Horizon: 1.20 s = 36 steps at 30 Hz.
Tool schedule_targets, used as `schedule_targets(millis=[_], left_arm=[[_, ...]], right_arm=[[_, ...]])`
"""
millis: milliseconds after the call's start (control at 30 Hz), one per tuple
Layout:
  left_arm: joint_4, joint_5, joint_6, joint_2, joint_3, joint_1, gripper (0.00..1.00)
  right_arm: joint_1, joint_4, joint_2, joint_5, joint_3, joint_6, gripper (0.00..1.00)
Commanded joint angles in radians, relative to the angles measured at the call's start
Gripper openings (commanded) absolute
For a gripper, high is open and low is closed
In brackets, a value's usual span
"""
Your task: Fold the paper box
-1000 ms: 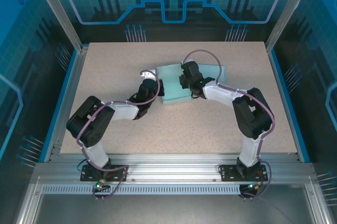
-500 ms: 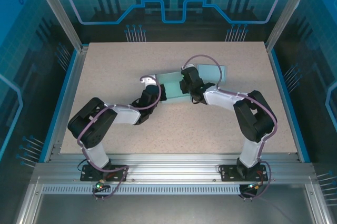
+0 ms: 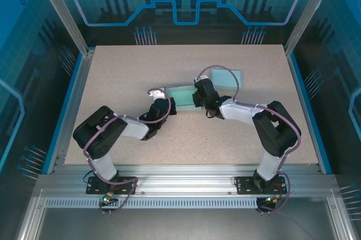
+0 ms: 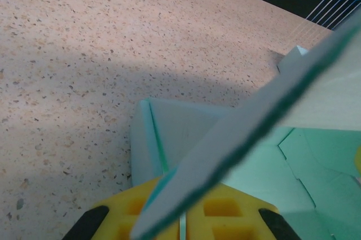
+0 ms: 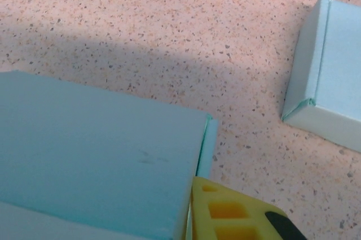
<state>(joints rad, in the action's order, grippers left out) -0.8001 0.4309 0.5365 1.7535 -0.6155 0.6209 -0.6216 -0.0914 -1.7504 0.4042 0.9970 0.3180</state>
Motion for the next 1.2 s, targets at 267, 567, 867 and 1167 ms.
schedule_targets(millis=[267,567,867,1167], left_arm=[[-0.028,-0.050,0.042,-0.017,0.063,0.018,0.16],[-0.033,-0.070,0.081,-0.167,0.163,0.020,0.42],[0.085,-0.053,0.096,-0.392,0.239,0.048,0.53],[0.462,0.073,0.112,-0.772,0.228,0.084,0.87]], right_arm=[[-0.031,-0.101,0.027,-0.046,-0.112,0.039,0.14],[-0.035,-0.125,0.018,-0.012,-0.160,0.029,0.14],[-0.044,-0.124,0.044,0.001,-0.167,0.021,0.16],[-0.086,0.024,0.271,0.045,-0.204,0.013,0.46]])
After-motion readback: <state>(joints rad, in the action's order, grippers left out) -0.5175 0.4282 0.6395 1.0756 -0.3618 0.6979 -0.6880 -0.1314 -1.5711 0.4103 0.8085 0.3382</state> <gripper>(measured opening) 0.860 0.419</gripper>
